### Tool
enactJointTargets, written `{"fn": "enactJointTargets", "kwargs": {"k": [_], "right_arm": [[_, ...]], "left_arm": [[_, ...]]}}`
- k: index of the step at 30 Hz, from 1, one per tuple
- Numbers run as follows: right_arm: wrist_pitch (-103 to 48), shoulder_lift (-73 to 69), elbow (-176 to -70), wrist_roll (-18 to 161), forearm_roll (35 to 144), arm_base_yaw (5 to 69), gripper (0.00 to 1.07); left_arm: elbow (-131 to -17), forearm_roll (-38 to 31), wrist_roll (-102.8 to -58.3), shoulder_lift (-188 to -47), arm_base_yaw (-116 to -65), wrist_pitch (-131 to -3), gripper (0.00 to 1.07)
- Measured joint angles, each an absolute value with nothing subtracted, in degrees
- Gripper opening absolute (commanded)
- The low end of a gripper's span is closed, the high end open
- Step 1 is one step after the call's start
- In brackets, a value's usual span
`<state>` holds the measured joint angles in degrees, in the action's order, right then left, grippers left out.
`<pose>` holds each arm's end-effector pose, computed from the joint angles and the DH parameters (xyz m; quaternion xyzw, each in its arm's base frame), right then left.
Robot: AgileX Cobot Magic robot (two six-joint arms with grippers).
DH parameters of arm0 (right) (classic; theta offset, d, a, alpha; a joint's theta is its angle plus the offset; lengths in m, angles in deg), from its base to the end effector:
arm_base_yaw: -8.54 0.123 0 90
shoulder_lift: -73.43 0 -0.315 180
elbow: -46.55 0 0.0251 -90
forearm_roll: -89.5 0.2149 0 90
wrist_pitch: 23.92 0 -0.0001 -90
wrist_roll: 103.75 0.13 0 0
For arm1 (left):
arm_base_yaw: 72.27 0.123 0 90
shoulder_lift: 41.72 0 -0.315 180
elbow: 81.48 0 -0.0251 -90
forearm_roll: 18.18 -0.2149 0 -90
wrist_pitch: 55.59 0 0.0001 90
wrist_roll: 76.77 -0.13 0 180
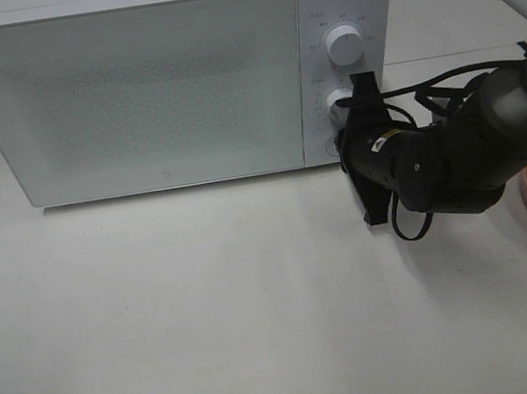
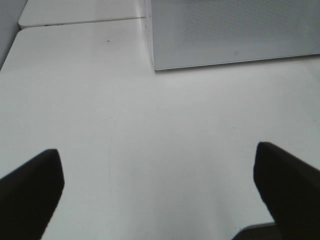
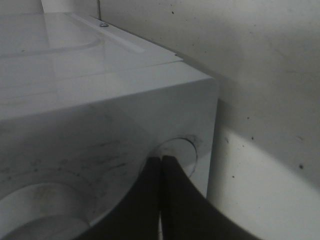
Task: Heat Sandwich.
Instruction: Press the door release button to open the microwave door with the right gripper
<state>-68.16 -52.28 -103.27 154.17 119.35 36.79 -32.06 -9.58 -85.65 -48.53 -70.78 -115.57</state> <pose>0.3776 0.1517 0.1399 0.5659 0.6190 0.4069 0.3620 -0.0318 -0.0177 0.2442 0.0570 0.8447 -0.0270 0.5315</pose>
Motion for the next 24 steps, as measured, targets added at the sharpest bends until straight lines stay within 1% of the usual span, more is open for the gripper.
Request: {"fn": "enactJointTargets", "kwargs": {"k": [24], "right_arm": [[-68.9,-53.7,-104.9,154.3,120.0,36.4,0.00]], "left_arm": [[-32.1,-9.6,-85.7,-48.5,-70.8,-115.6,0.98]]}}
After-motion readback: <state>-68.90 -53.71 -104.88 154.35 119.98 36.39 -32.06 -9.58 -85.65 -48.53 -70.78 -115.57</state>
